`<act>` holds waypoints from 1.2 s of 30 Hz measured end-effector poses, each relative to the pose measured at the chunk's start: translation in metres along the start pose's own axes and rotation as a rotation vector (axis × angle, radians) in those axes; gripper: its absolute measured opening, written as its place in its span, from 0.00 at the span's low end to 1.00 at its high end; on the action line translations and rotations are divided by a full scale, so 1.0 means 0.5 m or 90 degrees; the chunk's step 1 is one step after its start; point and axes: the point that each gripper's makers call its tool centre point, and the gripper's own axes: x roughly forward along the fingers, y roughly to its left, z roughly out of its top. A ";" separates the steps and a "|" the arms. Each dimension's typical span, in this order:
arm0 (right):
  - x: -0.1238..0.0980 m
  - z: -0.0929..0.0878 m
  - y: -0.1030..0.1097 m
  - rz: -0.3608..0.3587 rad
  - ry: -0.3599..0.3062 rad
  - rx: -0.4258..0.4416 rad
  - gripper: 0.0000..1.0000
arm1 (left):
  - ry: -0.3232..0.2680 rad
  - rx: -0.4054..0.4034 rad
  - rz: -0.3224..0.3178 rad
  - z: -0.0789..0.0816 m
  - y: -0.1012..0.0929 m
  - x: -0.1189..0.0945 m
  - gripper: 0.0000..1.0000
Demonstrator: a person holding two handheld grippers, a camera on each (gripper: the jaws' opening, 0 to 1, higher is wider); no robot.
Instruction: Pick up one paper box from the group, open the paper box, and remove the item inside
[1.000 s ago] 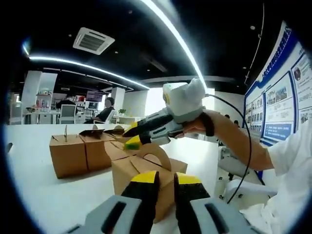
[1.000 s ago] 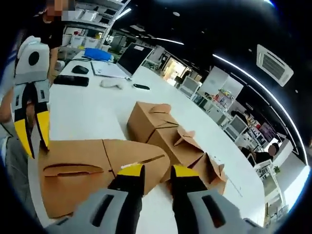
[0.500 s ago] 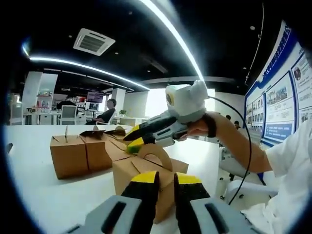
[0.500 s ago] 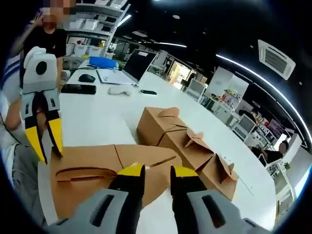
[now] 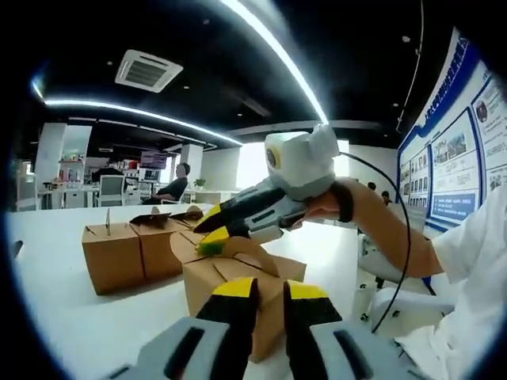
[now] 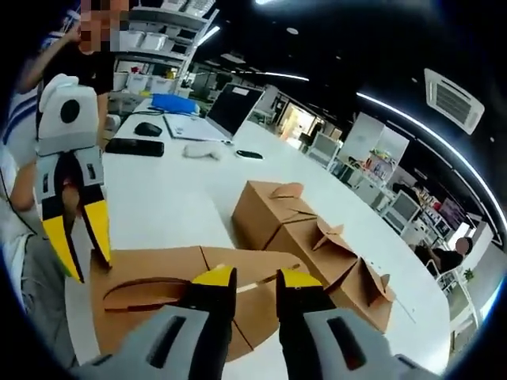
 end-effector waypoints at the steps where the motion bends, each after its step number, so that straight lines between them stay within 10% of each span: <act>1: 0.001 0.001 0.001 0.001 0.001 0.001 0.20 | -0.001 -0.002 -0.002 0.000 0.000 0.000 0.16; 17: 0.002 -0.002 0.005 0.019 0.029 -0.008 0.20 | 0.007 0.003 -0.003 -0.001 0.001 0.001 0.16; 27: -0.002 -0.005 0.001 0.062 -0.020 0.129 0.21 | 0.013 0.012 -0.004 -0.001 0.002 0.002 0.16; 36: -0.029 -0.001 -0.004 0.071 -0.026 0.134 0.26 | 0.020 0.015 0.000 -0.002 -0.001 0.000 0.18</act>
